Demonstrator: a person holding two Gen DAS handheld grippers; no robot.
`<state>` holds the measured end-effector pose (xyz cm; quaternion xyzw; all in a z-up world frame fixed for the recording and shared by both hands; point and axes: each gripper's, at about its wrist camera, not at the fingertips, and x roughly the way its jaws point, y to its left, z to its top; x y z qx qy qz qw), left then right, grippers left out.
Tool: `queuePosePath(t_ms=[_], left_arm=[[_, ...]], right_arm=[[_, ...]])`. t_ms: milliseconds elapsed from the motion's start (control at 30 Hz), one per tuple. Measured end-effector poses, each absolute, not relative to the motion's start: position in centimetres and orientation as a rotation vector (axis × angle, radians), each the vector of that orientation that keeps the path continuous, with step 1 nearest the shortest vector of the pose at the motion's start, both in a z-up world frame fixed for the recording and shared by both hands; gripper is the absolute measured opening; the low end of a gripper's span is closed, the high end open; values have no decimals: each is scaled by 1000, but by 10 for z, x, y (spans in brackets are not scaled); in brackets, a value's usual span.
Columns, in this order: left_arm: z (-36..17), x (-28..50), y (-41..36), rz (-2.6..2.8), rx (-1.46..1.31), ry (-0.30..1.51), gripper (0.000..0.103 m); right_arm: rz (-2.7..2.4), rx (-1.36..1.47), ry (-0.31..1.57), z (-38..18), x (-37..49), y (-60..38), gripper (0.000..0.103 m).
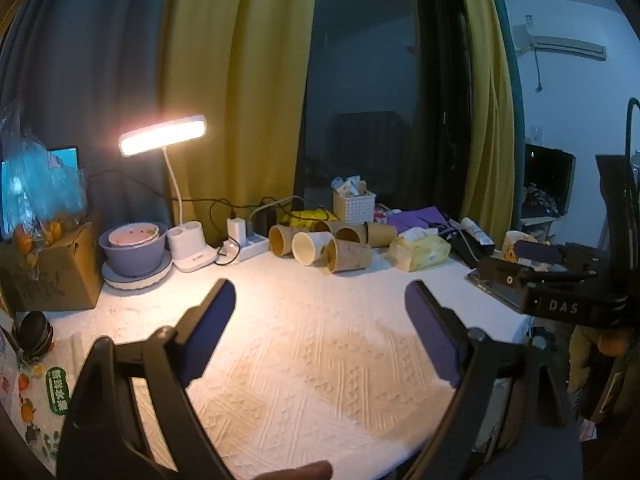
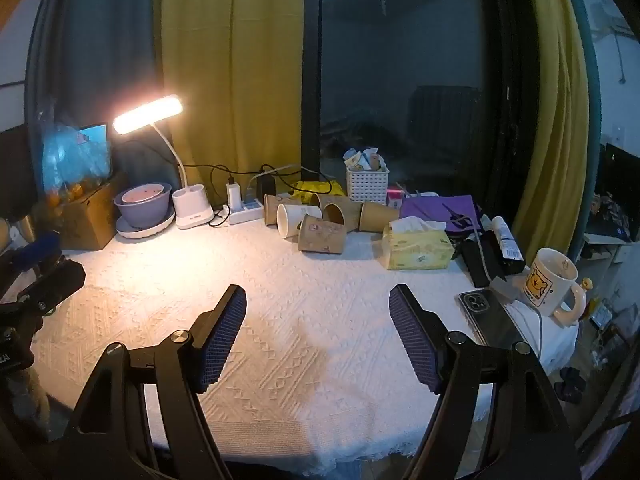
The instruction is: Flip cup upright
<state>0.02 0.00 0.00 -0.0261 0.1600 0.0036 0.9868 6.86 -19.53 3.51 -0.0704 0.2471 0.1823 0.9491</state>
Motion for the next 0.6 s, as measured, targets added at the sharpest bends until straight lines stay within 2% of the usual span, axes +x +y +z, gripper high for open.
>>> queuePosePath(t_ms=[600], left_arm=[[-6,-4,-2,-15,-78,316,88]], right_arm=[[372,-144,508,35,69,-194,78]])
